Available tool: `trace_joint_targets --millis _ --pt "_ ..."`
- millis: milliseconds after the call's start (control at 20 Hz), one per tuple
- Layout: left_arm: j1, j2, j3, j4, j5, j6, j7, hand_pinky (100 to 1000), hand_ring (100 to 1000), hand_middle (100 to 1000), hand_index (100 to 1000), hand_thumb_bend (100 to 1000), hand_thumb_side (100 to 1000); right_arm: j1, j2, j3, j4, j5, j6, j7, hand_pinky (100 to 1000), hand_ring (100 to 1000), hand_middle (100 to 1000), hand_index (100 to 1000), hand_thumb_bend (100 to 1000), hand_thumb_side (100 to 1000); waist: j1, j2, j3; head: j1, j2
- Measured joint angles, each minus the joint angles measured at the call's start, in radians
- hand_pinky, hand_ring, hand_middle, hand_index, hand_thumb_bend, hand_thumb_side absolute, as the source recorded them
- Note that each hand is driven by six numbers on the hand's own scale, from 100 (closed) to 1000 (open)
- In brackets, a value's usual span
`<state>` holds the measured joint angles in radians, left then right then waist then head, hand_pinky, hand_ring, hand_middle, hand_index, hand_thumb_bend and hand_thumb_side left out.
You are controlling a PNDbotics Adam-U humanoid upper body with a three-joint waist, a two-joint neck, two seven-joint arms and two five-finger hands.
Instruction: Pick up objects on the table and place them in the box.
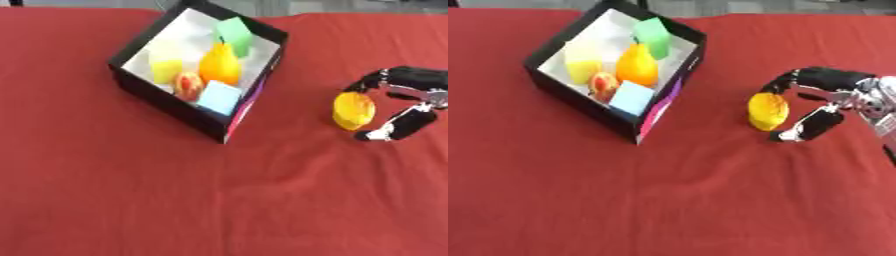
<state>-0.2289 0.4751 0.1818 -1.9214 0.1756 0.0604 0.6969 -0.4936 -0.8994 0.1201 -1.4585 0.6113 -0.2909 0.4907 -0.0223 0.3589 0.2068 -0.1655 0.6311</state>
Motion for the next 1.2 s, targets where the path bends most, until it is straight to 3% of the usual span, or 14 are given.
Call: trace_joint_targets --millis 350,750,900,1200 --pt "0.000 -0.005 0.000 0.000 0.000 0.000 0.000 758 692 636 731 287 489 0.000 0.009 0.005 0.011 -0.016 0.024 -0.032 794 695 550 750 375 328 0.000 0.000 0.001 0.000 0.000" --pt "0.000 -0.008 0.000 0.000 0.000 -0.001 -0.002 758 692 637 731 286 490 0.000 0.016 0.005 0.012 -0.068 0.070 -0.060 777 645 510 710 272 166 -0.003 0.000 0.005 0.000 0.000" --pt "0.000 -0.008 0.000 0.000 0.000 -0.001 -0.002 758 692 637 731 285 490 0.000 0.016 0.005 0.010 -0.083 0.087 -0.069 773 631 500 702 274 112 -0.003 0.000 0.006 0.000 0.000" --pt "0.000 -0.008 0.000 0.000 -0.001 -0.001 -0.003 758 692 637 731 285 489 -0.009 0.014 -0.006 -0.016 -0.131 0.109 -0.071 765 604 479 687 264 100 -0.002 0.000 0.003 0.000 0.000"
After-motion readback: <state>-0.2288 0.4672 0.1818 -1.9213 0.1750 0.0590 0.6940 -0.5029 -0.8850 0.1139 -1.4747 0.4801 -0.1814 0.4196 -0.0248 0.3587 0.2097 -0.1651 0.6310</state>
